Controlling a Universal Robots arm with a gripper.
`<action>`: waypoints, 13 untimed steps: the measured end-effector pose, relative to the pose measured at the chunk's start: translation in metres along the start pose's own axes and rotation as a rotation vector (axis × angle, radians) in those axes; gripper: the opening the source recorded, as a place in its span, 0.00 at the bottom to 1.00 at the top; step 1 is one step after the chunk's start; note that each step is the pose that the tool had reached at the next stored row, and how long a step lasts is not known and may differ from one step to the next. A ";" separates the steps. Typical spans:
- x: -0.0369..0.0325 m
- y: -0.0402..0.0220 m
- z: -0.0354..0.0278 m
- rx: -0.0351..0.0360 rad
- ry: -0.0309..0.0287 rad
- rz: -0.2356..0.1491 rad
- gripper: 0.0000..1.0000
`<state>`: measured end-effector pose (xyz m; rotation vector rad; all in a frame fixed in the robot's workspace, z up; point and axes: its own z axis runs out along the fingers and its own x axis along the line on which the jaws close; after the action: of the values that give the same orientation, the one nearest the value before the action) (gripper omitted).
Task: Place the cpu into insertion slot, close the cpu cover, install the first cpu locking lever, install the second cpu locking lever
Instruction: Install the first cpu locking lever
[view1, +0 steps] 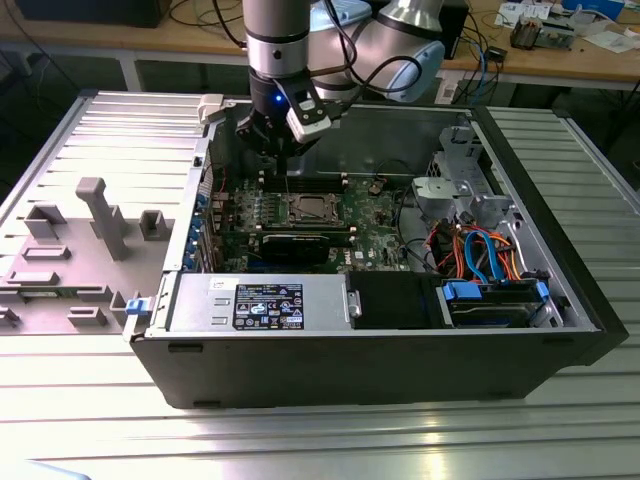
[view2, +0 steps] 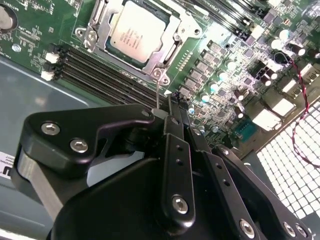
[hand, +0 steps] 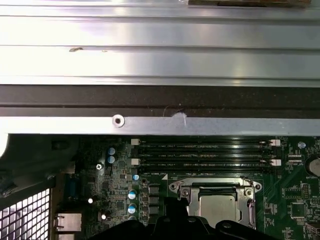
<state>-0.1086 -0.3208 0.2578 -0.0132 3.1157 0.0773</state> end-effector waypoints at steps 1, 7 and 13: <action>0.0007 0.0000 0.0000 0.0000 0.0000 0.000 0.11; 0.0037 0.0000 -0.0001 -0.0001 0.0002 -0.002 0.11; 0.0043 0.0002 -0.0001 0.0000 0.0003 -0.003 0.11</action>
<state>-0.1130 -0.3207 0.2578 -0.0175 3.1159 0.0772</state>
